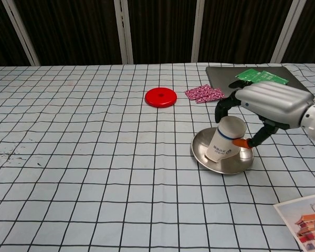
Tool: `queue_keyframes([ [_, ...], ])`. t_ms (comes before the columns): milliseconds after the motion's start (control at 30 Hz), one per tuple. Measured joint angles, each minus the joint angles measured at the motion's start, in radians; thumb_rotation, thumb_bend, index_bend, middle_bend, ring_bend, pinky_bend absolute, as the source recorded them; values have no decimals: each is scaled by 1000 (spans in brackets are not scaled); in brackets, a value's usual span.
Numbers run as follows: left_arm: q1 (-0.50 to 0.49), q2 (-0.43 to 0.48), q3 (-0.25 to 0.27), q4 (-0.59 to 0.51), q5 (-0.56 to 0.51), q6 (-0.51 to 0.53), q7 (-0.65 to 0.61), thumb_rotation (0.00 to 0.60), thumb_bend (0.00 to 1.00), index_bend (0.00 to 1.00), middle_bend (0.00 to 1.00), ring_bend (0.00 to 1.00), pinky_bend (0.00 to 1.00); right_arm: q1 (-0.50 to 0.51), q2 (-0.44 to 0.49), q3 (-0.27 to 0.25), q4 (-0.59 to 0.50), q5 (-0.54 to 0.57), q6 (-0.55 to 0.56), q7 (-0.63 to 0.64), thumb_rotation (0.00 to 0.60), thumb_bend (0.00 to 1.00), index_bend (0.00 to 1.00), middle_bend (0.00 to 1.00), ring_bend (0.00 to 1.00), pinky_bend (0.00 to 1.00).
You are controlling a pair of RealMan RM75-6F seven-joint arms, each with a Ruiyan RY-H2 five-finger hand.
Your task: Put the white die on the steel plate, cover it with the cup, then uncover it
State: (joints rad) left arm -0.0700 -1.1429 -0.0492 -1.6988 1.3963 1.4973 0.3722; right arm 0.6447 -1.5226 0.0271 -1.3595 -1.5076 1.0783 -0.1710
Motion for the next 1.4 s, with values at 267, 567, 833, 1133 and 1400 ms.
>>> queue_keyframes([
  [267,1,0,1,-1,2,1,-2,600,229,235,0,0,128,-31,35,-44,-88,-48,29,4,600,387,530,467,278,22],
  [567,3,2,0,1,1,5,-5,600,228,235,0,0,128,-3,2,-1,-119,-35,-8,-1,600,387,531,467,277,22],
  [833,1,-2,-1,4,-5,1,6,600,229,235,0,0,128,31,-52,36,-29,-6,-51,28,600,386,531,467,277,21],
  [1133,0,-8,-3,4,-11,0,20,600,229,235,0,0,128,32,-70,54,92,3,-37,97,600,387,531,467,278,21],
  [1400,-1,-13,-1,1,-14,-1,35,600,228,235,0,0,128,-3,-45,32,146,-12,2,176,600,390,535,467,278,21],
])
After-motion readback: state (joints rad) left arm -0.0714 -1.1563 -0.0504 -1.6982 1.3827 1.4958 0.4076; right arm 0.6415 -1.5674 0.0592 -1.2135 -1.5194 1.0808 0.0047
